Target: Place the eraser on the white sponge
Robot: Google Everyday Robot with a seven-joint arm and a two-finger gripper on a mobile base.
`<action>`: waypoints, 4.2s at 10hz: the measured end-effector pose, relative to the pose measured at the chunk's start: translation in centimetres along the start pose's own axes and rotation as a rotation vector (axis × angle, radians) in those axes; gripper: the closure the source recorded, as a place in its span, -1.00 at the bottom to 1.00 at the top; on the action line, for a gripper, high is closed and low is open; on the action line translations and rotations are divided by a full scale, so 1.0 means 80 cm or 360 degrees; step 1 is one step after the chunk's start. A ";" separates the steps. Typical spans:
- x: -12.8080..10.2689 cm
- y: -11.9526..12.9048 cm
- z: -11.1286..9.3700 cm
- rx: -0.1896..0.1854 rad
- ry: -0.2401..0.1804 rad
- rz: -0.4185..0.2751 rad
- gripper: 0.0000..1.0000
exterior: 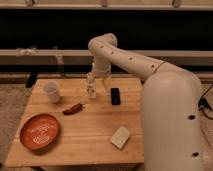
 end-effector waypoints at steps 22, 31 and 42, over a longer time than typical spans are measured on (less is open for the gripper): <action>0.013 0.007 0.006 0.0044 -0.0031 -0.0058 -0.60; 0.081 0.050 0.082 0.0071 -0.0043 -0.0366 -0.60; 0.161 0.080 0.180 0.0027 -0.0040 -0.0329 -0.60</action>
